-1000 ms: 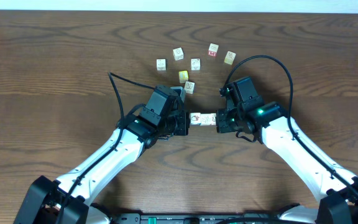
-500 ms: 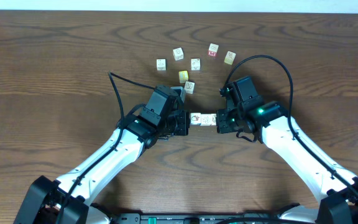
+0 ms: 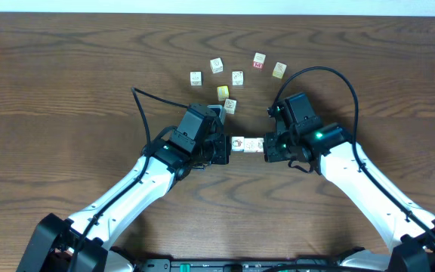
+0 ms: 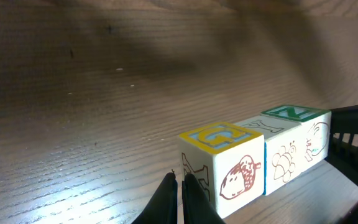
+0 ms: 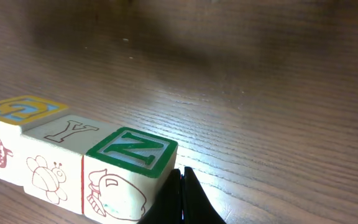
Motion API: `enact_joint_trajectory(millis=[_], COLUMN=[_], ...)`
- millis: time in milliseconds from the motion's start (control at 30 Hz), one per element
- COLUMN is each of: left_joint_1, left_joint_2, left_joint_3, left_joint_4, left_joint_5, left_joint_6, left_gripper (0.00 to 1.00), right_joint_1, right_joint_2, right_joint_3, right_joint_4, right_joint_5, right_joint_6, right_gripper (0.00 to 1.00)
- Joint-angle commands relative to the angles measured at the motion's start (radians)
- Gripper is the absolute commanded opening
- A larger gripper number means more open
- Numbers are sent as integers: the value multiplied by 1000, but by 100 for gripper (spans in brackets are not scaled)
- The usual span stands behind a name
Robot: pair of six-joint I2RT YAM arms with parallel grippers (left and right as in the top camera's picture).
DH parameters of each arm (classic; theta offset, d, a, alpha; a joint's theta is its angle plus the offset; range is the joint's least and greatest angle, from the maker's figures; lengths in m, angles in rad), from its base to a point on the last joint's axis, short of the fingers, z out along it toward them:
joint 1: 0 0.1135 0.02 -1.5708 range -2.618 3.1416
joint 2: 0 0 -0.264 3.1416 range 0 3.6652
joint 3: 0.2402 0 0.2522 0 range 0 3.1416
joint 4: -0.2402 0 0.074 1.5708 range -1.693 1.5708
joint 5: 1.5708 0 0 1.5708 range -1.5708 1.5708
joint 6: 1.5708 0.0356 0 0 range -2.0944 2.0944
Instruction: Lift 3 blocks
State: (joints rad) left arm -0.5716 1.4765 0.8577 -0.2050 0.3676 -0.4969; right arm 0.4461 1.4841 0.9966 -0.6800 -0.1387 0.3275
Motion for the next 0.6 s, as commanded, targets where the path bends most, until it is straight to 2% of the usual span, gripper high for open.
enact_joint_trajectory(millis=[0, 567], left_joint_1=[-30, -30], left_joint_2=[-24, -27], left_joint_3=[44, 59], left_joint_4=[29, 29], left_joint_5=[92, 92], left_joint_6=[7, 10], left_gripper=[7, 7], right_joint_1=[27, 27], right_joint_2=[-25, -27], right_joint_3=[37, 43], right_joint_4=[13, 9], right_joint_5=[-166, -184], right_joint_6=[-22, -21], right_gripper=[1, 1])
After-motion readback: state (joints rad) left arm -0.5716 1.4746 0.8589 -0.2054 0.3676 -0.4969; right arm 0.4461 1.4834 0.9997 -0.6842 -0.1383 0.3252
